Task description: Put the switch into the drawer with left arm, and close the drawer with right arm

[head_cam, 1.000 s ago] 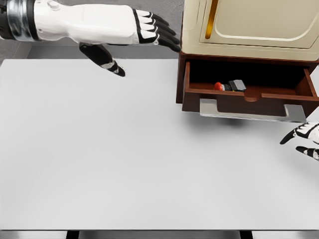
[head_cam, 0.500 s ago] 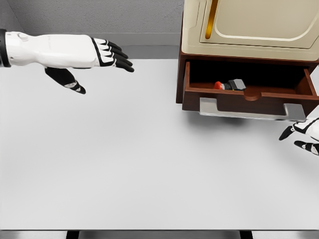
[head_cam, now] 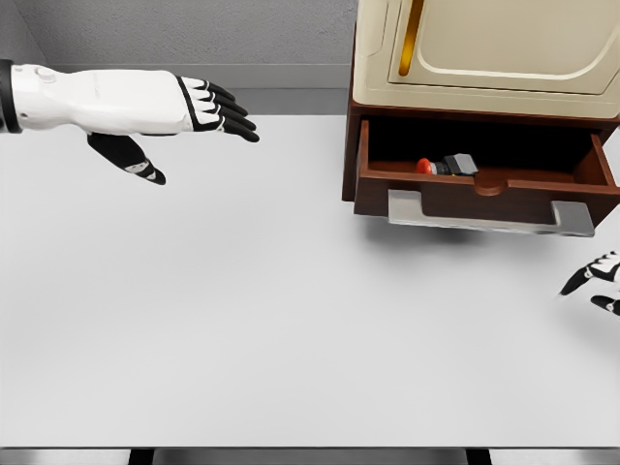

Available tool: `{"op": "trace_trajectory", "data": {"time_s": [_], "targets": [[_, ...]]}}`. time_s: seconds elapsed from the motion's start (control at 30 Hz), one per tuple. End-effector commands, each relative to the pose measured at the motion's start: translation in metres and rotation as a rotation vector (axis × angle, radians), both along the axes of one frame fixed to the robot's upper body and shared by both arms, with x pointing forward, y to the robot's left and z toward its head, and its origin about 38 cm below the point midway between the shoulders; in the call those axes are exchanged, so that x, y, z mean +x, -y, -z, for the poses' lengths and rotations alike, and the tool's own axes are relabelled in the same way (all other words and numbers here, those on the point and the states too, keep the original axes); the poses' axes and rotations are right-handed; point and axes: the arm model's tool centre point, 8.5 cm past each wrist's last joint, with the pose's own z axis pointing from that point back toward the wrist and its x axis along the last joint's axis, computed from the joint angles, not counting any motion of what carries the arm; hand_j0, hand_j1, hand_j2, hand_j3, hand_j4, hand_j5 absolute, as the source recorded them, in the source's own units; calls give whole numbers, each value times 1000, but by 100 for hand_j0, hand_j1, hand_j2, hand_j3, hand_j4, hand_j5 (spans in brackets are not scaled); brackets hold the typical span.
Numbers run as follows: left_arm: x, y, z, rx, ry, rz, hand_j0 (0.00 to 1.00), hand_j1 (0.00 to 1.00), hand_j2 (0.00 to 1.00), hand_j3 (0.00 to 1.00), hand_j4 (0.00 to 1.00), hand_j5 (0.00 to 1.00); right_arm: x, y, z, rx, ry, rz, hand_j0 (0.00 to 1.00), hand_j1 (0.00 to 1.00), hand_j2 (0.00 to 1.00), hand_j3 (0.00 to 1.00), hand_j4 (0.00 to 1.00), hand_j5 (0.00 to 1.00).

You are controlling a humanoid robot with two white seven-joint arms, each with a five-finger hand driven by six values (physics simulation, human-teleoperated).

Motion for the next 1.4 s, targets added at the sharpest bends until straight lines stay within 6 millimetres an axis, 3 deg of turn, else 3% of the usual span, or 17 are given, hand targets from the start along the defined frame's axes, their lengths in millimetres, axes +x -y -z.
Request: {"op": "trace_trajectory", "data": {"time_s": [0.0,0.3,0.67,1.07,1.37], "targets": [[0,-1,0,-6,-5,-4,100,100,100,100,100,100,1,5,-16,23,43,17,55,55,55,55,55,55],[1,0,0,-6,-5,-4,100,100,100,100,100,100,3,4,-22,41,63,11,53,53,53,53,53,53],[0,2,3,-9,-11,3,100,100,100,100,100,100,20,-18,-18,52,53,-63,53,53,53,53,53,53],[0,2,6,-9,-18,2,100,100,100,100,100,100,32,-10,-32,45,96,-43,54,54,54,54,54,54],[0,2,6,-10,-18,1,100,100,100,100,100,100,44,-5,-14,58,46,-24,54,54,54,54,54,54]]}}
